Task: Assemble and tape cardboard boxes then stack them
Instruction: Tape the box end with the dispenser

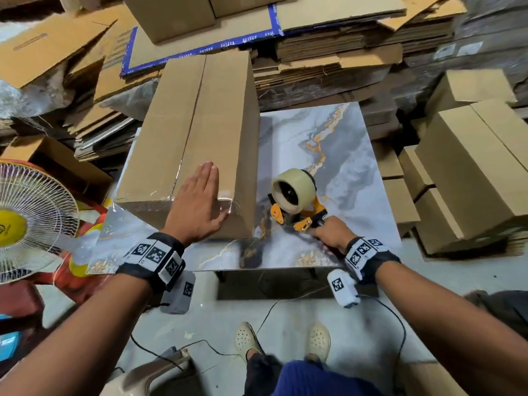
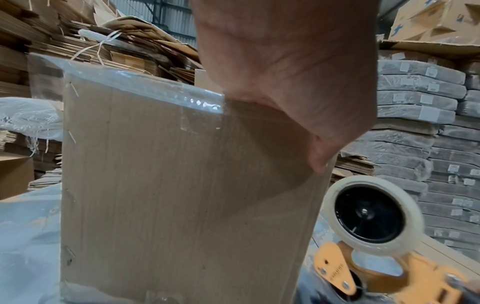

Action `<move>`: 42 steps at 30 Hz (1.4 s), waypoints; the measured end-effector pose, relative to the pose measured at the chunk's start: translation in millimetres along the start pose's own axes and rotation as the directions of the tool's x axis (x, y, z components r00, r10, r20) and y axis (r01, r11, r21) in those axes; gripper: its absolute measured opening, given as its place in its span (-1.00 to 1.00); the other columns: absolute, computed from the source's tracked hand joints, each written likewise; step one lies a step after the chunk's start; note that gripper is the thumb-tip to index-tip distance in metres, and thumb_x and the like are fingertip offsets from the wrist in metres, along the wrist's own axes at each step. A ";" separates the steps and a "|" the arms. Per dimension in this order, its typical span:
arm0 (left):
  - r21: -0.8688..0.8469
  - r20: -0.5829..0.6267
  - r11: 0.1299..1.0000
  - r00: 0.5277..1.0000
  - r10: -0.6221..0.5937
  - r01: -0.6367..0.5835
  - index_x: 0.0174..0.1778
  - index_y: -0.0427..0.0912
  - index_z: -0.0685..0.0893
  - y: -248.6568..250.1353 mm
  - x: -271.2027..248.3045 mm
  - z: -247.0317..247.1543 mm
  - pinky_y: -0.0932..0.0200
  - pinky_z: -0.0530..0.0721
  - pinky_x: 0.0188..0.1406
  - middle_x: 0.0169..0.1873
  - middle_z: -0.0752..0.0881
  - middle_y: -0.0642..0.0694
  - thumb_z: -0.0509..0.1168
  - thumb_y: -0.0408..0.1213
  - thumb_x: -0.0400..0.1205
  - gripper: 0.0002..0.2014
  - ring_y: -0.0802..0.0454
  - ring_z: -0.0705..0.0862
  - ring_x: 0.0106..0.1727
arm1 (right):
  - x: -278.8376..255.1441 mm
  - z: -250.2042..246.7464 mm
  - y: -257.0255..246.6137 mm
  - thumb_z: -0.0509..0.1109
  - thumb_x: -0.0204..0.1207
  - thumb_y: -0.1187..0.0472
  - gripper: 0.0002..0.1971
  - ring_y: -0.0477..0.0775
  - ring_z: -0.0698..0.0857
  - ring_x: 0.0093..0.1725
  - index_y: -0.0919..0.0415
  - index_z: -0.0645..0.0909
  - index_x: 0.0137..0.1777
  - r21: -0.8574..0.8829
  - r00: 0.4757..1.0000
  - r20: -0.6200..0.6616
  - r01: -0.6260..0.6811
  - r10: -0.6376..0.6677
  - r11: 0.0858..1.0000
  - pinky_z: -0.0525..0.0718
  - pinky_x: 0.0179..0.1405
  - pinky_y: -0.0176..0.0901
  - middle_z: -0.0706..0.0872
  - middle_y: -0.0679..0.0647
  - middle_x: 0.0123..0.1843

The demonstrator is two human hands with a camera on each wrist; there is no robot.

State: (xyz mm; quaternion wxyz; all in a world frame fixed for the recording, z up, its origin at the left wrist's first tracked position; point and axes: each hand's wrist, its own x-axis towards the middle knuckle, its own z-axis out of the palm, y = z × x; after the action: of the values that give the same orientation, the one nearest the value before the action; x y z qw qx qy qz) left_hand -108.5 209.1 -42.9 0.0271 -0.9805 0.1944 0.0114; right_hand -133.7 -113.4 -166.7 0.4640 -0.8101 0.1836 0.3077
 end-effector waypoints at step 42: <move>-0.182 0.004 0.980 0.996 0.084 -0.082 0.79 -0.14 0.09 -63.9 45.6 -7.1 -0.25 0.08 0.73 0.77 0.08 -0.30 -0.27 0.26 0.73 -0.23 -0.22 0.01 0.79 | -27.2 117.6 -211.0 -0.14 0.62 -0.50 -0.18 -0.36 -0.07 0.72 -0.12 -0.04 0.79 0.654 0.827 -0.365 0.555 -0.428 0.514 -0.10 0.75 -0.22 -0.08 -0.19 0.82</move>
State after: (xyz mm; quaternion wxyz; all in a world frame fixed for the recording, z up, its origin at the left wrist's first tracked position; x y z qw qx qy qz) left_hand -41.9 250.3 -34.3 -0.0619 -0.9698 0.2331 0.0360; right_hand -69.5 94.6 -58.4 0.8014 -0.5913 0.0899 -0.0027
